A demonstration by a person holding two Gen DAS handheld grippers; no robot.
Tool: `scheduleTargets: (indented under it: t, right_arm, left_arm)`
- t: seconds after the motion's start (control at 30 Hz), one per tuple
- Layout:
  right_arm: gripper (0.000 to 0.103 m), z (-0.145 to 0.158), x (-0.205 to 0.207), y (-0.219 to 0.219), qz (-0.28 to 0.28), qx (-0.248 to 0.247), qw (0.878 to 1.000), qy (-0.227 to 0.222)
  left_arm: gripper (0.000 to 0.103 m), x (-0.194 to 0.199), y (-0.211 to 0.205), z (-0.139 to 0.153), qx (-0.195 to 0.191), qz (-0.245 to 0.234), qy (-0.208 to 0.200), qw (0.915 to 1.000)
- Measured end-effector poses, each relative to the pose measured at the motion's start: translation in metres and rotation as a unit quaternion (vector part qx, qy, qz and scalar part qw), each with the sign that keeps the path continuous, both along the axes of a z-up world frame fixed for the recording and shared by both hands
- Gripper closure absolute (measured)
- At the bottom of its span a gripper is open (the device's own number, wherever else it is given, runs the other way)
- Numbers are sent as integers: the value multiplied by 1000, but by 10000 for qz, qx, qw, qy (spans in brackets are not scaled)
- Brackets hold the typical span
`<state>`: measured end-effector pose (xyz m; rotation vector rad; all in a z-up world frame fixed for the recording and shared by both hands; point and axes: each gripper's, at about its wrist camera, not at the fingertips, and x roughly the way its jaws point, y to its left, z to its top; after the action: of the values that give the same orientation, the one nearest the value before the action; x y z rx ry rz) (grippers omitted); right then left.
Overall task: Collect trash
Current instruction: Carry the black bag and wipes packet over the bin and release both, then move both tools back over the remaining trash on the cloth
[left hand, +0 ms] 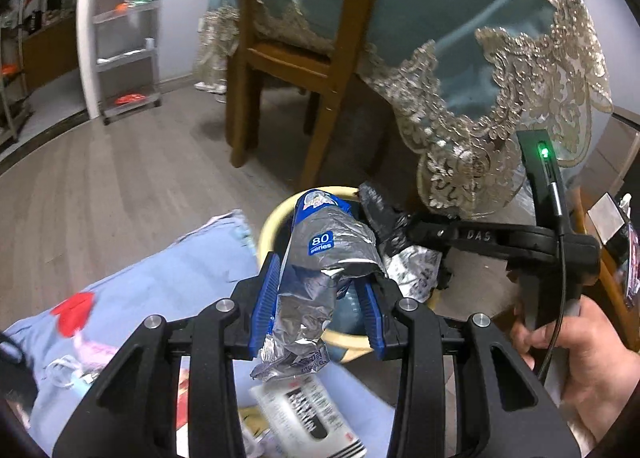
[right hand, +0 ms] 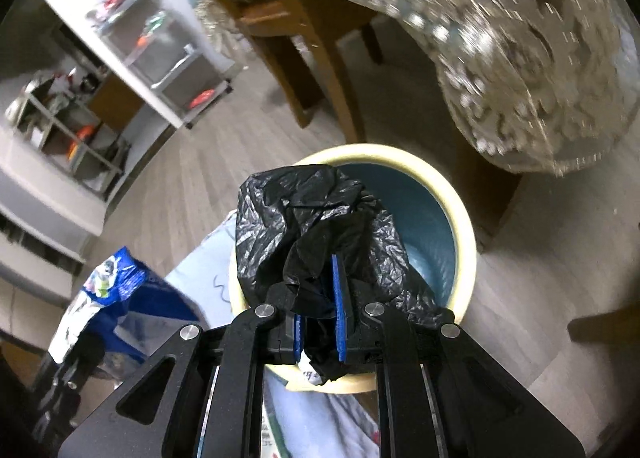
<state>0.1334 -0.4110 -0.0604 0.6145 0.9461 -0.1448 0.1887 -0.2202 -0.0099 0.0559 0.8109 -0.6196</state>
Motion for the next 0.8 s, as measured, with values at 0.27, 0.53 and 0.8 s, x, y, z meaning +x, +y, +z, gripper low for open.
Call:
scheduleTargets:
  t: [0.27,0.53,0.8]
  right_arm:
    - [88,-9,-6,-17,-323,318,9989,108]
    - [37,0,-6,-15,-421,124,9990,42]
    - [18,26,-6,0,-193,-293,9988,-332]
  left_arm:
    - [61,21,-39,-17,101,-227,-1,9997]
    - [30,23,-22,-11,-51,81,-57,9999]
    - [13,7,30,-3,-47,628,-58,9980]
